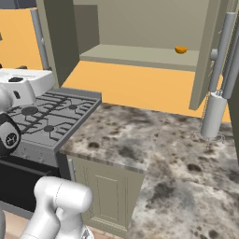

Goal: Open the cabinet. Pick the peach and peach from the cabinet and place them into the bowl. Then close the cabinet.

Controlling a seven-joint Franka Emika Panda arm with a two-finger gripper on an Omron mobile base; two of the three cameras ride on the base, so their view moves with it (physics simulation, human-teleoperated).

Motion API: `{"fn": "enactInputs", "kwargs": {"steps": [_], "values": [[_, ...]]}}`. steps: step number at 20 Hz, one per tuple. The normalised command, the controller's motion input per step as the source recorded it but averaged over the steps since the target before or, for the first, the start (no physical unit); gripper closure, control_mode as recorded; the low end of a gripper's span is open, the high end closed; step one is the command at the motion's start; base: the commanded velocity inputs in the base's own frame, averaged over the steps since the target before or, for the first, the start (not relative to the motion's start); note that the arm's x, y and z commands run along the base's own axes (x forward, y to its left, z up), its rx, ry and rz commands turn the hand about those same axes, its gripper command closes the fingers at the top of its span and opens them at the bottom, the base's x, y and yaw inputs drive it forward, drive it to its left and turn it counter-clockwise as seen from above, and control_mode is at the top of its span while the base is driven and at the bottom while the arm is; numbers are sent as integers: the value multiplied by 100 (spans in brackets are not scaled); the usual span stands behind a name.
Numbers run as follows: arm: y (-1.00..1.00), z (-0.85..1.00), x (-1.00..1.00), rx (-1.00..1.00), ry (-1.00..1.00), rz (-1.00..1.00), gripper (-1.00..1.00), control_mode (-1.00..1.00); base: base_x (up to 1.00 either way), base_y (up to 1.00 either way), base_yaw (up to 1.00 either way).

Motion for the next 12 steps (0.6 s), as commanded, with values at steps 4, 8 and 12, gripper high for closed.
{"fn": "enactInputs", "kwargs": {"steps": [4, 8, 12], "values": [[68, -8, 0, 0, -1, -1, -100, -100, 0, 0, 0], [70, -8, 5, 0, -1, -6, -100, -100, 0, 0, 0], [44, -8, 35, 0, 0, -10, -100, -100, 0, 0, 0]]}}
